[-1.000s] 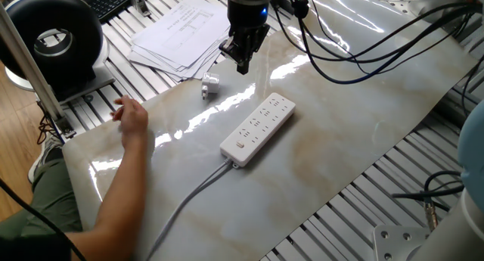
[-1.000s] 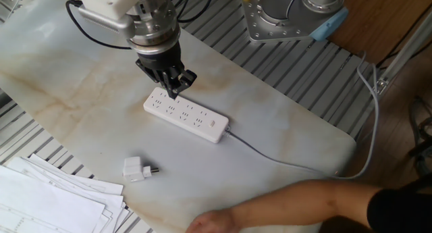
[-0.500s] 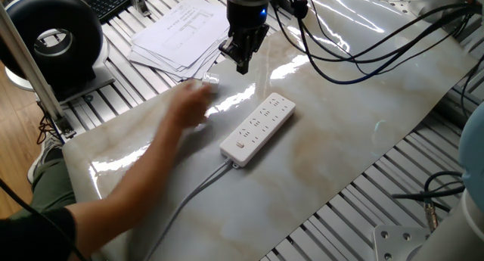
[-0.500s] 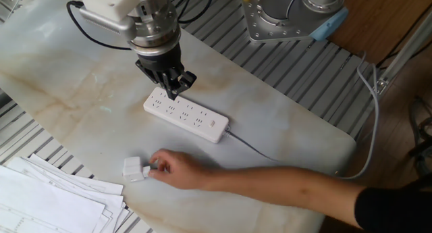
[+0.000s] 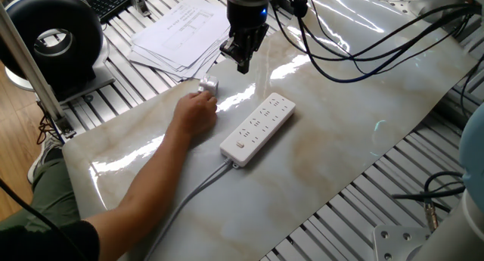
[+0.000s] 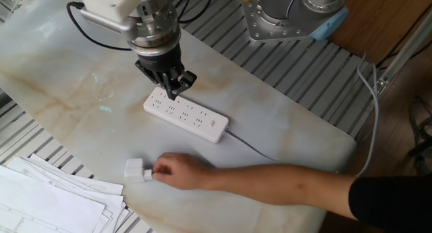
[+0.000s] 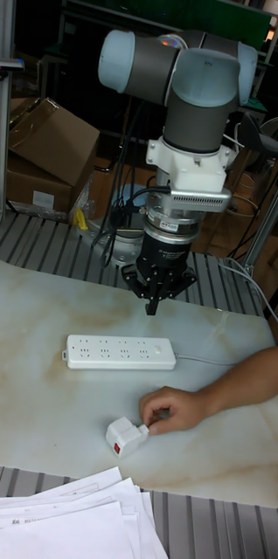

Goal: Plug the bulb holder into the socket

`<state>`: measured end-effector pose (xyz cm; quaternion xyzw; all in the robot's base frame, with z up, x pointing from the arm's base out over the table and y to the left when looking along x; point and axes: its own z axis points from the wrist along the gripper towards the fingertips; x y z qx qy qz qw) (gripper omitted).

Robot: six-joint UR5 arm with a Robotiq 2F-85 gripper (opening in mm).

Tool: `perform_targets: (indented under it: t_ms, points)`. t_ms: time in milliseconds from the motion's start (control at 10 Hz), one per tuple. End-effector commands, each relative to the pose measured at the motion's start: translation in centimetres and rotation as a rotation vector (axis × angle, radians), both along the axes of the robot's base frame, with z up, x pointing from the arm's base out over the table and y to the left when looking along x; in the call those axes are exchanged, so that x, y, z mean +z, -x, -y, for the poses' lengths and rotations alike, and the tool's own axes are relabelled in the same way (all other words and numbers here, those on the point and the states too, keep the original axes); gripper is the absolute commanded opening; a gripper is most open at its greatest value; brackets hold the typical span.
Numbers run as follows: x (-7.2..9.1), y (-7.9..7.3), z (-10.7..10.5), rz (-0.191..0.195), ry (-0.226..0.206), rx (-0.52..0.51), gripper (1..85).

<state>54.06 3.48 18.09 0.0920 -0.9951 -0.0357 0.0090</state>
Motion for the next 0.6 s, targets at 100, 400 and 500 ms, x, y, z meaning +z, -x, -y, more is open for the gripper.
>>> perform_targets:
  t_ms: [100, 400, 500]
  points:
    - [0.2, 0.6, 1.4, -0.073, 0.048, 0.089, 13.0]
    - [-1.6, -6.2, -0.7, -0.021, 0.029, 0.165, 32.0]
    - [-2.0, -7.5, -1.3, -0.006, 0.035, 0.169, 32.3]
